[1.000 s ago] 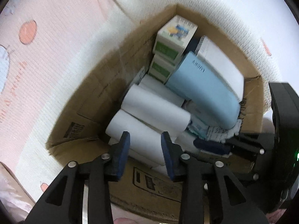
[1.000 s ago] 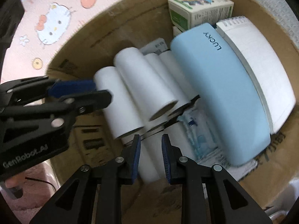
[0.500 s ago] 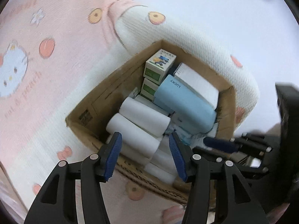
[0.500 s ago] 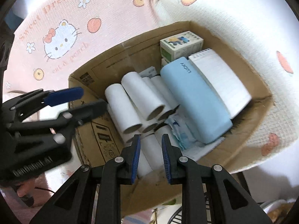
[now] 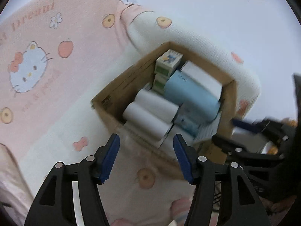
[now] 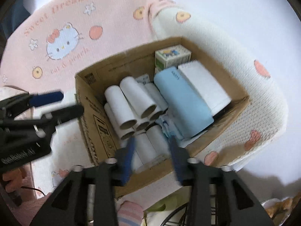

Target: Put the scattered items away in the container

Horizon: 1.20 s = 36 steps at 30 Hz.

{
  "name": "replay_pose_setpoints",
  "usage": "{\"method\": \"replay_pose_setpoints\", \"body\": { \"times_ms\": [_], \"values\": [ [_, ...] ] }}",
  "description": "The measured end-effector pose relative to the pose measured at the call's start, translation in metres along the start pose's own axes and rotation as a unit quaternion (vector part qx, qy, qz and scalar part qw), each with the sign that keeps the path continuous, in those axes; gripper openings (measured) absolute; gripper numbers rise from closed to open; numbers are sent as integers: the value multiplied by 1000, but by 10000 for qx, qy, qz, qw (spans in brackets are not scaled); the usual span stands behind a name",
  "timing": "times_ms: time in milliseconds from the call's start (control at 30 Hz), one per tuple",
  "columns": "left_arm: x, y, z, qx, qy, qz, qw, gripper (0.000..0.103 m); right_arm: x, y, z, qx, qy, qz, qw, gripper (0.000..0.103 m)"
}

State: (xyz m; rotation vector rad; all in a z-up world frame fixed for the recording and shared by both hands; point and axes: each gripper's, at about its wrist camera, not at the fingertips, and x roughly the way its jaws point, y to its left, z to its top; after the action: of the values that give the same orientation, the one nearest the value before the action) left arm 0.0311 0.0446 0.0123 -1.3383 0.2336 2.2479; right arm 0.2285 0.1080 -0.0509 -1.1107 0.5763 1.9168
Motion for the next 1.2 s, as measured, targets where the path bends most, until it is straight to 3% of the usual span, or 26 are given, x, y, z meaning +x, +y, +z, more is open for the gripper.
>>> {"method": "replay_pose_setpoints", "body": {
  "times_ms": [167, 300, 467, 633, 700, 733, 800, 867, 900, 967, 1200],
  "values": [
    [-11, 2, -8, 38, 189, -58, 9998, 66, -17, 6, -5, -259, -193, 15, 9995, 60],
    [-28, 0, -11, 81, 72, -54, 9999, 74, -23, 12, -9, -392, -221, 5, 9990, 63],
    [-31, 1, -9, 4, -86, -42, 10000, 76, -16, 10, -5, -328, -250, 319, 9986, 65],
    [-17, 15, -5, -419, -207, -123, 9988, 76, 32, -12, 11, 304, 399, 1144, 9922, 64],
    [-12, 19, 0, -428, -436, -59, 9981, 75, 48, -26, 19, 631, 509, 1174, 9898, 60],
    [-9, 19, 4, -417, -481, -55, 9980, 74, 52, -31, 21, 729, 515, 1115, 9898, 58],
    [-2, 22, 13, -405, -559, -190, 9974, 51, 65, -45, 28, 1054, 492, 1274, 9850, 28],
    [11, 24, 26, -456, -458, -464, 9968, 40, 80, -58, 33, 1496, 647, 1569, 9741, 19],
    [19, 25, 33, -478, -375, -643, 9961, 35, 90, -67, 35, 1739, 692, 1653, 9683, 18],
    [34, 26, 44, -473, -229, -845, 9950, 31, 100, -72, 38, 1830, 774, 1402, 9700, 16],
    [87, 15, 60, -121, 448, -515, 9976, 29, 127, -57, 46, 1584, 1102, 975, 9763, 16]
  ]
}}
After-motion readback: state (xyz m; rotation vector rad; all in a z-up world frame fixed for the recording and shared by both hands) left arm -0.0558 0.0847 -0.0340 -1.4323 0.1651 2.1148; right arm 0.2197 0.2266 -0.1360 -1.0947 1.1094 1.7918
